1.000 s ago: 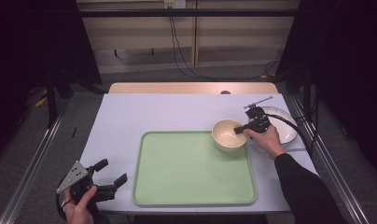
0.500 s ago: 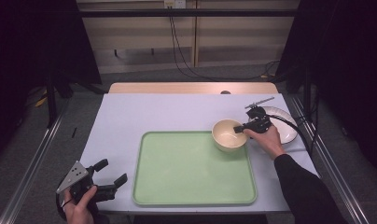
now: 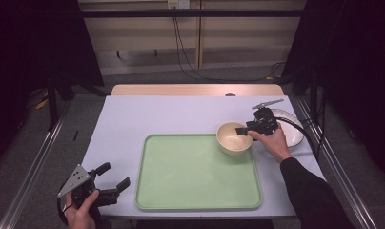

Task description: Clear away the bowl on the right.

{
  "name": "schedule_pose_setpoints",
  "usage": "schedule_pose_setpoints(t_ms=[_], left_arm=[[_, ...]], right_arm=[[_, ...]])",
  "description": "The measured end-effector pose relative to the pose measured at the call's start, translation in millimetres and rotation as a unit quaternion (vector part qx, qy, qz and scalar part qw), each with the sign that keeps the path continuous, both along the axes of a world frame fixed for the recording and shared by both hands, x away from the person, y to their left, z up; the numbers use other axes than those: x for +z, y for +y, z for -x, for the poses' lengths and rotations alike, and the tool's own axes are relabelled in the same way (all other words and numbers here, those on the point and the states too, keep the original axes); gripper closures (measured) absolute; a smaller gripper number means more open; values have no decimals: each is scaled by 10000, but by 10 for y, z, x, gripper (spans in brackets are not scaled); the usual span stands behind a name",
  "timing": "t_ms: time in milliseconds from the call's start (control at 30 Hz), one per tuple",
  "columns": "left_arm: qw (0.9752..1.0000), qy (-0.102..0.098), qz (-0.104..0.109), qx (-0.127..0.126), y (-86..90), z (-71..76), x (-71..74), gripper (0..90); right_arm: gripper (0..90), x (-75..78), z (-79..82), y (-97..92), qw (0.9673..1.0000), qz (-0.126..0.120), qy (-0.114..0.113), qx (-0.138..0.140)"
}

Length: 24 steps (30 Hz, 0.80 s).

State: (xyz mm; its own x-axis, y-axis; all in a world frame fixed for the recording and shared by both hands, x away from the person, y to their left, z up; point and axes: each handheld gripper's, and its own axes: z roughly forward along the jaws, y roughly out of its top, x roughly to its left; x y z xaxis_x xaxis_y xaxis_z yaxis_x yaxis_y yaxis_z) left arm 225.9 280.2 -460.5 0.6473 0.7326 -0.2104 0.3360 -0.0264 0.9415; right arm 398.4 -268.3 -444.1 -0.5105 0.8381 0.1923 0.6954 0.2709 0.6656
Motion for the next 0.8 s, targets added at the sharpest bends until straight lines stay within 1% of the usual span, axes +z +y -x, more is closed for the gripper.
schedule_pose_setpoints(t_ms=[33,67,100,167,200,233,267,300,333,367,433,533,567,600,633,667,700,767,800], left_arm=[[10000,-5,-1,5,0,-1,0,18],[10000,-1,-1,5,0,-1,0,18],[10000,-7,-2,9,1,-2,0,18],[10000,-2,4,-1,0,-1,-1,18],[10000,-2,4,-1,0,-1,-1,17],[10000,2,1,-25,3,-2,0,18],[10000,2,1,-25,3,-2,0,18],[10000,1,8,9,0,0,-1,18],[10000,1,8,9,0,0,-1,17],[10000,9,-1,-24,2,-2,0,18],[10000,7,6,-17,2,-1,0,18],[10000,10,1,-17,4,-3,-1,17],[10000,10,3,-15,4,-3,-1,18],[10000,10,3,-15,4,-3,-1,17],[10000,7,-1,-20,5,-3,-1,18],[10000,7,-1,-20,5,-3,-1,18],[10000,7,1,-17,4,-3,0,18],[10000,8,0,-26,3,-4,0,17],[10000,8,0,-26,3,-4,0,18]], right_arm=[[299,7,0,-11,10000,4,-62,12],[238,21,-1,-24,9999,-44,-99,-55],[213,26,-1,-27,9998,-81,-138,-81],[173,40,0,-40,9998,-156,-147,-53],[144,42,1,-43,9996,-208,-200,-57],[73,47,8,-40,9995,-216,-218,-9],[35,49,9,-43,9994,-244,-223,73],[43,52,16,-47,9990,-329,-267,155],[58,59,23,-45,9988,-354,-291,144],[59,69,28,-51,9986,-392,-353,100],[62,92,36,-68,9982,-459,-395,-19],[33,118,65,-89,9972,-518,-527,-54],[27,130,83,-96,9968,-484,-628,-84],[25,137,95,-101,9966,-441,-683,-101],[42,140,112,-105,9961,-415,-765,-149],[42,140,112,-105,9961,-415,-765,-149],[66,154,152,-115,9951,-414,-888,-151],[49,173,183,-123,9942,-450,-958,-202],[49,173,183,-123,9942,-450,-958,-202]])
